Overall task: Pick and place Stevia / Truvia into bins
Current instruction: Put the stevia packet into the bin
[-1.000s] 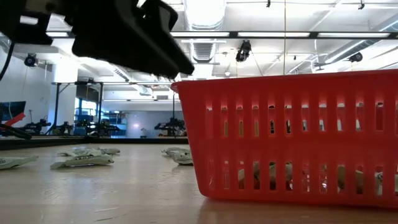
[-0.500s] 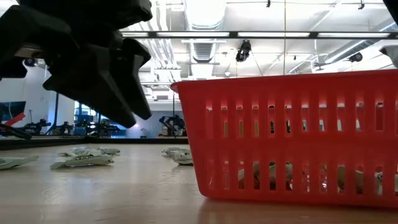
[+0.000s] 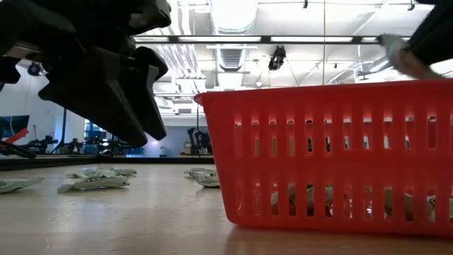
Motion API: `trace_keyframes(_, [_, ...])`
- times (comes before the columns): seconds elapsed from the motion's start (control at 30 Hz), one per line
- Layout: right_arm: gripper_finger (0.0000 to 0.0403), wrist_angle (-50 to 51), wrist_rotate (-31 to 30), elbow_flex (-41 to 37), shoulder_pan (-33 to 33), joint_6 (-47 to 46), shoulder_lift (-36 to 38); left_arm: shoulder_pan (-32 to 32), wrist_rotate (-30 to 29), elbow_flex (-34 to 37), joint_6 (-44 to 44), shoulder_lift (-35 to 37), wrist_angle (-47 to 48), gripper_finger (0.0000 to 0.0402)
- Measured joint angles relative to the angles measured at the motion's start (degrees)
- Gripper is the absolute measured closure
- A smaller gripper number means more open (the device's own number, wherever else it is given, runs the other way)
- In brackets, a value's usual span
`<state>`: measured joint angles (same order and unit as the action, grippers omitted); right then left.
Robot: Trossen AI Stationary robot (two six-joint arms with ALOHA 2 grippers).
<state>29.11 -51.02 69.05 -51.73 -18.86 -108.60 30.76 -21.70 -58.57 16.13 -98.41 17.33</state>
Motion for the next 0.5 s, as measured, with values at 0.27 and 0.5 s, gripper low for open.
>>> trace_keyframes(0.27, [0.039, -0.05, 1.18, 0.05, 1.44, -0.42, -0.59, 0.0, 1.06, 0.02, 0.27, 0.0, 0.78, 0.023])
trace_keyframes(0.5, [0.0336, -0.77, 2.18, -0.08, 1.36, -0.53, 0.16, 0.02, 1.02, 0.11, 2.85, 0.0, 2.49, 0.023])
